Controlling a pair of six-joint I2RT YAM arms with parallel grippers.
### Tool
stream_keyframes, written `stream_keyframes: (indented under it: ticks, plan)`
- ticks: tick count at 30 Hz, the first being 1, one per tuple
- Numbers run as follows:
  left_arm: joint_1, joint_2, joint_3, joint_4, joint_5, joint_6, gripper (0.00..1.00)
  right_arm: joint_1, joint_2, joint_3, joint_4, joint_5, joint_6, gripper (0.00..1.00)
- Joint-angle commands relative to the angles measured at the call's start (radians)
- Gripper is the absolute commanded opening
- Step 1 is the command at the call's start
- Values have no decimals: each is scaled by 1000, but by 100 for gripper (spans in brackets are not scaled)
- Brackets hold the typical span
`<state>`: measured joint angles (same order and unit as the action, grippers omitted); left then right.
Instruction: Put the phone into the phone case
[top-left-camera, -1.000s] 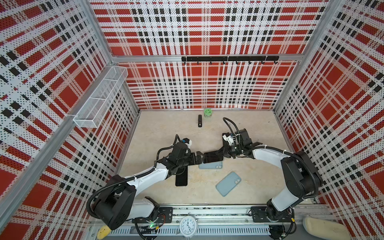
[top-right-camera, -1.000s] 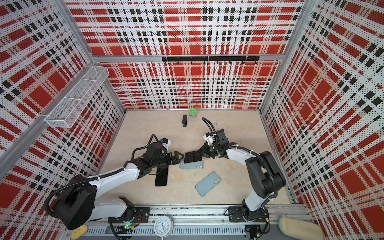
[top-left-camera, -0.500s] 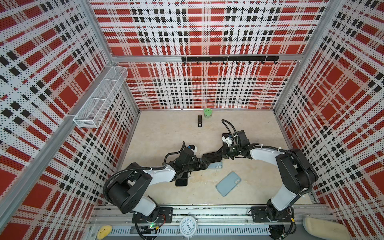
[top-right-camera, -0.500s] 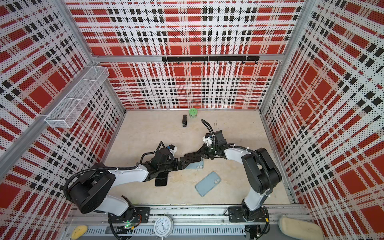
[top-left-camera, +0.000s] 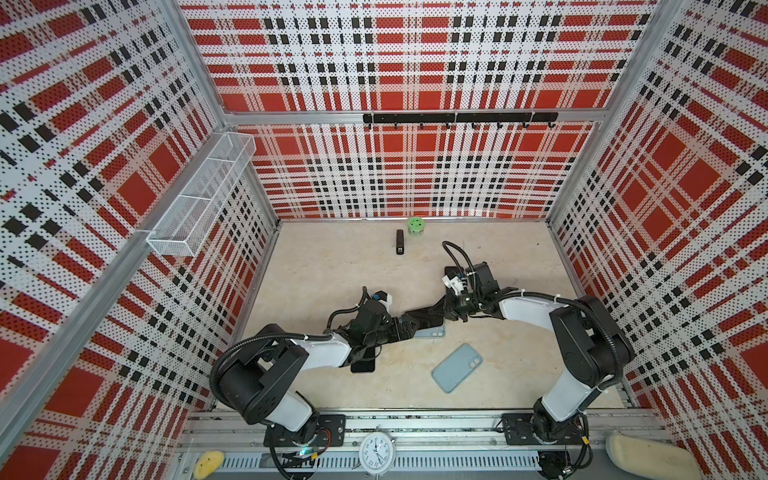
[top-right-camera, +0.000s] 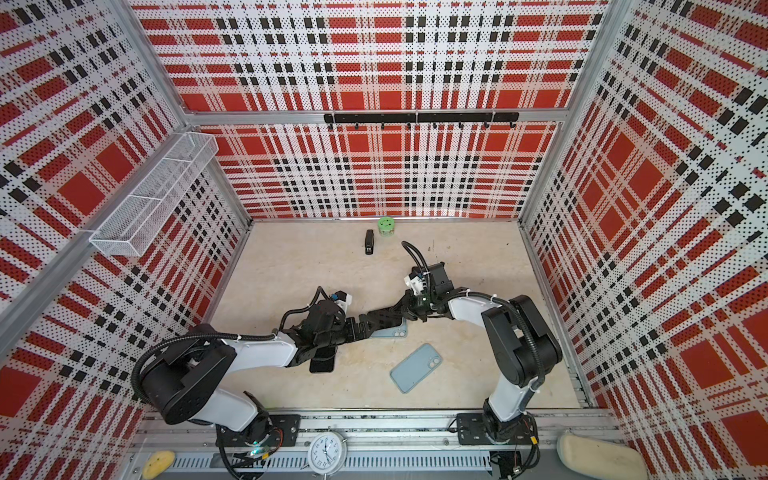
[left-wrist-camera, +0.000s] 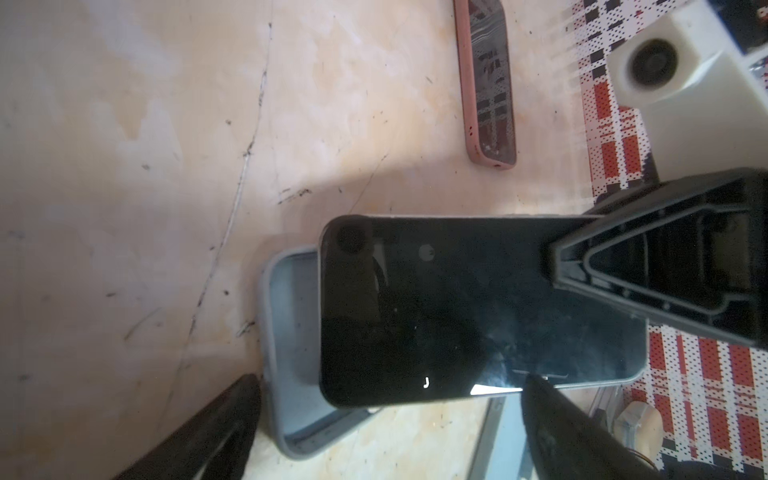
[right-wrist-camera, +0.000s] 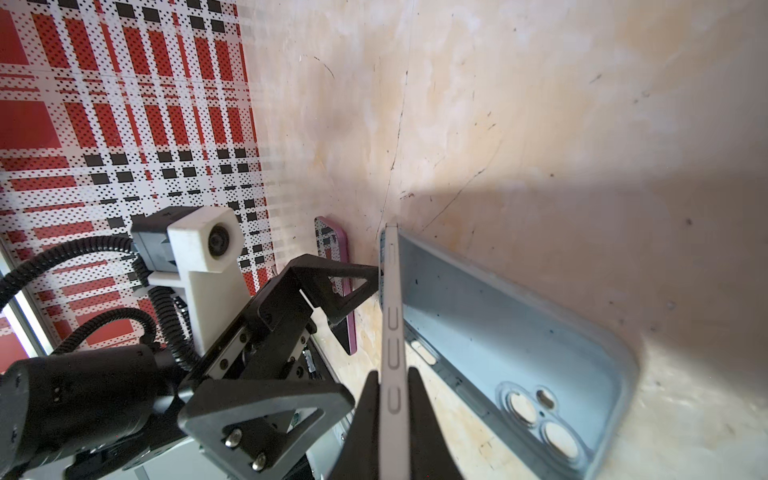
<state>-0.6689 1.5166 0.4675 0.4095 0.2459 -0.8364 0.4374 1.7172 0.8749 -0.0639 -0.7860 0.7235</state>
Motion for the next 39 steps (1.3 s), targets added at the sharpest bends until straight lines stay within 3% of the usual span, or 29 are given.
stream_keyframes:
  ticks: [1, 15, 23, 39]
  plan:
    - [0, 13, -23, 66, -16, -35, 100, 3, 40, 11, -21, -10, -27, 0]
    - [-5, 55, -34, 160, 4, -76, 100, 4, 116, 20, -112, 77, -93, 0]
    - [-9, 69, -35, 177, 9, -85, 100, 14, 94, -30, -39, 152, -67, 0]
    - [-17, 73, -40, 195, 6, -93, 99, 75, 185, -37, 22, 211, -51, 0]
